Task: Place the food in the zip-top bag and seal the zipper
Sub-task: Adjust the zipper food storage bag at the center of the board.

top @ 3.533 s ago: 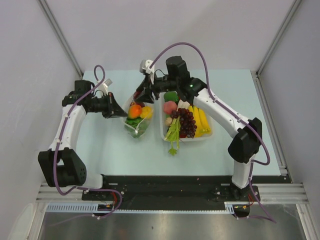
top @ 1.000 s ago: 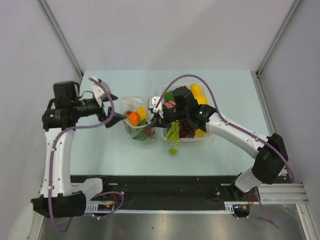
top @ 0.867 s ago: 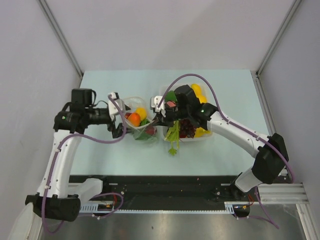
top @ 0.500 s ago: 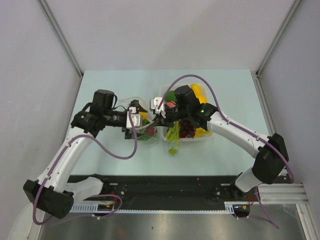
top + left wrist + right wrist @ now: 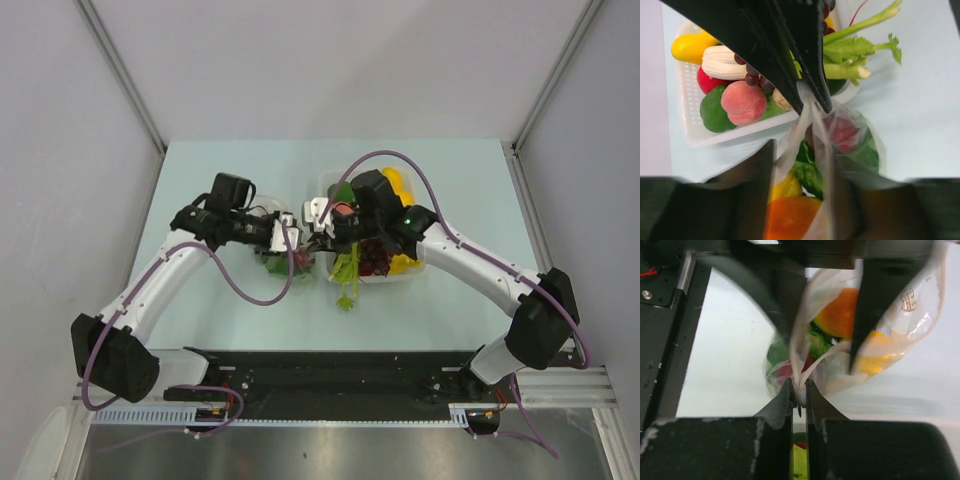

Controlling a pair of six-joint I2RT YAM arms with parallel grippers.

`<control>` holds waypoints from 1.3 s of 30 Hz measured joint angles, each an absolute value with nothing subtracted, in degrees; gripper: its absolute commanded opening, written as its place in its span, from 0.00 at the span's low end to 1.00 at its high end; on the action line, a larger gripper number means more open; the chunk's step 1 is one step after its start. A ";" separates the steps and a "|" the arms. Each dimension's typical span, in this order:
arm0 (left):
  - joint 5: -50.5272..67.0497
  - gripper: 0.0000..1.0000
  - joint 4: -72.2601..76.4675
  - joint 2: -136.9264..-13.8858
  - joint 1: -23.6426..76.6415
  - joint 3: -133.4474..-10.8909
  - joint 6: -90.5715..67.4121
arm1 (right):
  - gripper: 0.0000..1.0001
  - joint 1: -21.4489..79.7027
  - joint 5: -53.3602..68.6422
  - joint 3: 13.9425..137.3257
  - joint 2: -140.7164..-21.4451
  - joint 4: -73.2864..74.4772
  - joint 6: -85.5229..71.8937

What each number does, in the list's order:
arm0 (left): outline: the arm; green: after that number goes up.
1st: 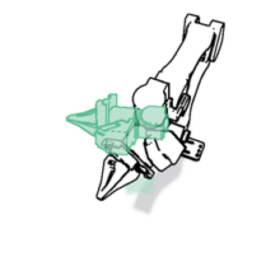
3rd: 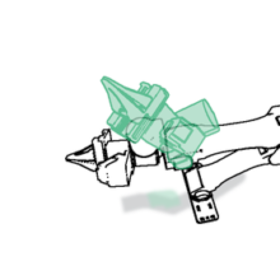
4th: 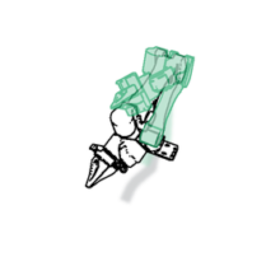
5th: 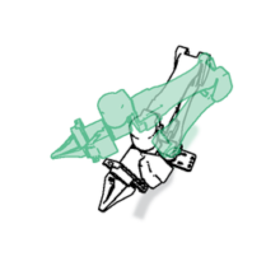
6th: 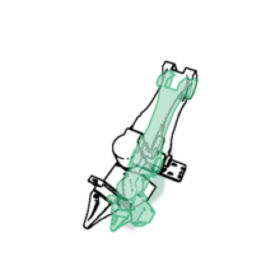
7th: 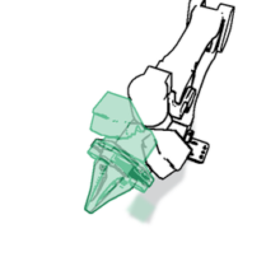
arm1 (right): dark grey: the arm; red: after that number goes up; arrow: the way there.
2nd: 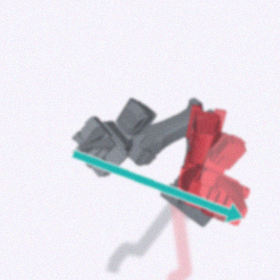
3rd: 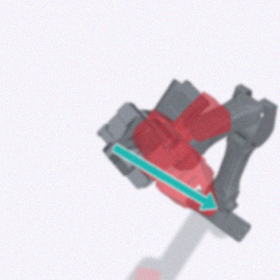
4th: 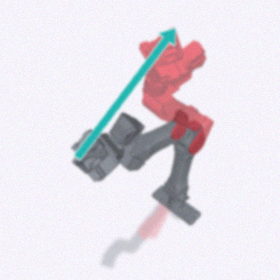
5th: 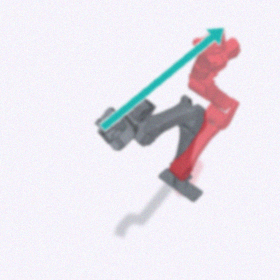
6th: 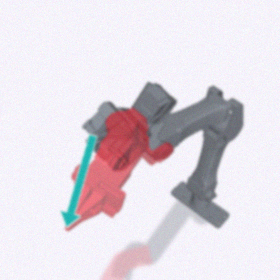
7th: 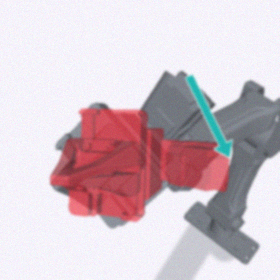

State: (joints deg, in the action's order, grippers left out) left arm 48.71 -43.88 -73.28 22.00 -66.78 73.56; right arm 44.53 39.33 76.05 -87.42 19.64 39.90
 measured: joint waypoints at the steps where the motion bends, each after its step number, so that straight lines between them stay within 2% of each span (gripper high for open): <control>1: 48.47 0.24 -44.56 -73.78 22.00 -67.40 73.84 | 0.00 44.38 39.33 76.05 -87.42 19.66 40.53; 2: 48.05 0.09 -45.43 -74.28 22.00 -68.12 74.37 | 0.00 44.16 39.33 76.05 -87.42 19.66 41.21; 3: 47.70 0.02 -46.48 -74.65 22.00 -68.82 74.76 | 0.00 43.94 39.33 76.05 -87.42 19.59 41.54; 6: 47.05 0.00 -48.40 -74.83 21.93 -69.80 74.96 | 0.00 43.31 39.46 76.05 -87.42 18.87 42.26; 7: 47.09 0.00 -48.62 -74.63 21.85 -69.82 74.61 | 0.05 43.24 39.51 76.05 -87.42 18.48 42.26; 8: 47.05 0.00 -48.77 -74.32 21.67 -69.76 73.65 | 0.31 43.22 39.57 75.99 -87.44 17.63 42.13; 11: 46.44 0.00 -46.83 -71.44 21.02 -68.07 67.29 | 0.79 43.24 39.90 75.85 -87.59 14.55 40.36; 12: 45.74 0.00 -45.45 -69.63 20.78 -66.70 64.34 | 0.81 43.18 39.88 75.85 -87.59 13.08 39.40; 14: 43.94 0.00 -43.31 -65.91 20.53 -64.05 57.63 | 0.79 42.70 39.97 75.88 -87.59 10.09 37.12; 17: 40.71 0.00 -38.94 -61.63 20.49 -61.25 47.66 | 0.71 41.78 40.60 75.88 -87.59 8.27 33.91; 22: 37.93 0.00 -33.30 -59.83 20.49 -59.00 35.77 | 0.62 40.58 42.81 75.88 -87.66 8.29 27.27; 25: 37.65 0.00 -30.94 -59.07 20.49 -56.69 32.05 | 0.51 40.36 43.94 75.88 -87.90 8.12 24.21; 30: 37.63 0.00 -28.38 -57.52 20.49 -54.65 28.47 | 0.46 40.36 44.71 75.88 -88.99 6.96 20.97; 37: 37.71 0.00 -25.34 -57.17 20.49 -53.15 25.67 | 0.28 40.42 45.80 75.88 -89.97 6.94 18.65; 39: 37.76 0.00 -24.82 -56.97 20.49 -52.77 25.39 | 0.27 40.42 45.82 75.88 -90.41 6.72 18.20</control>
